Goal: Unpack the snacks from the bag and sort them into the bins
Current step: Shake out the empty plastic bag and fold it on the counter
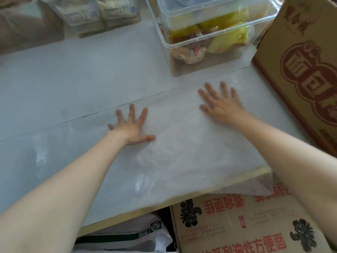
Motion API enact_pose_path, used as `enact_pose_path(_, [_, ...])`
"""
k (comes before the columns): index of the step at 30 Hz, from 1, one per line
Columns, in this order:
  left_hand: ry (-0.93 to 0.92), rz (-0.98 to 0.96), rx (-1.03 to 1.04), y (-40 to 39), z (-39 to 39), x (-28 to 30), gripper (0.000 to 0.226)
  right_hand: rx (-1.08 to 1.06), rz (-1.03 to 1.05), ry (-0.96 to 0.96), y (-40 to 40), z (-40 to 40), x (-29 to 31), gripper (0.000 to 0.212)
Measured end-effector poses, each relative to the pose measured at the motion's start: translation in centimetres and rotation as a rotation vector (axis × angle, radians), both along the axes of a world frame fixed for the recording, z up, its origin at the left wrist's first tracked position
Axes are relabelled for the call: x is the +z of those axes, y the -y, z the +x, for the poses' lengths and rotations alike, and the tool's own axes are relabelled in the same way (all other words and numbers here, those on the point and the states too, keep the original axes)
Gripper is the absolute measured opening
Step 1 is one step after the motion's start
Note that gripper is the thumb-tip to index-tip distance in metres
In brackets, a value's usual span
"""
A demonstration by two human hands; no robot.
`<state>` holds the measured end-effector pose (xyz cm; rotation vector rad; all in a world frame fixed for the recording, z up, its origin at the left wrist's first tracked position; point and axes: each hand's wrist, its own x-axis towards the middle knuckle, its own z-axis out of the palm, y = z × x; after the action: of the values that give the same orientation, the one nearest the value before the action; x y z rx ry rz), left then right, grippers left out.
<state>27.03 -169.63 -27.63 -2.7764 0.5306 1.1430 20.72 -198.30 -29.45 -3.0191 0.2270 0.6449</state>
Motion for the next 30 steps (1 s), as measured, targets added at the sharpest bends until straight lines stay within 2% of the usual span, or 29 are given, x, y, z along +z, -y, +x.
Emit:
enact_pose_path(4, [0.032,-0.020,0.028,0.2,-0.1,0.4,0.098,-0.060,0.063,-0.094,2.9,-0.2,1.6,0.055])
enact_pose_path(7, [0.135,-0.085,0.032,0.0,-1.8,1.4,0.088,-0.059,0.075,-0.012,0.1,0.0,3.7,0.057])
enact_pose_path(9, [0.131,-0.136,-0.009,-0.7,-4.6,2.1,0.079,0.032,0.108,0.008,-3.2,-1.7,5.0,0.062])
enact_pose_path(12, [0.049,-0.136,-0.092,-2.9,-10.2,2.5,0.071,0.243,0.197,-0.116,-8.7,-7.1,5.7,0.066])
enact_pose_path(17, [-0.050,-0.007,-0.104,-5.7,-15.8,1.1,0.069,0.339,0.065,-0.230,-13.8,-14.3,4.1,0.062])
enact_pose_path(21, [-0.033,-0.001,-0.135,-6.3,-14.7,0.7,0.069,0.209,0.054,-0.239,-9.5,-15.7,3.3,0.059])
enact_pose_path(26, [-0.036,0.018,-0.101,-6.2,-14.2,2.1,0.067,-0.025,-0.047,-0.365,-2.9,-17.3,5.2,0.066])
enact_pose_path(28, [-0.018,-0.054,-0.076,-6.1,-14.9,2.7,0.069,0.036,-0.027,-0.342,-2.9,-17.5,6.3,0.081])
enact_pose_path(30, [-0.023,-0.106,-0.154,-5.9,-16.1,3.0,0.074,0.172,-0.010,-0.352,-4.3,-18.1,6.7,0.096])
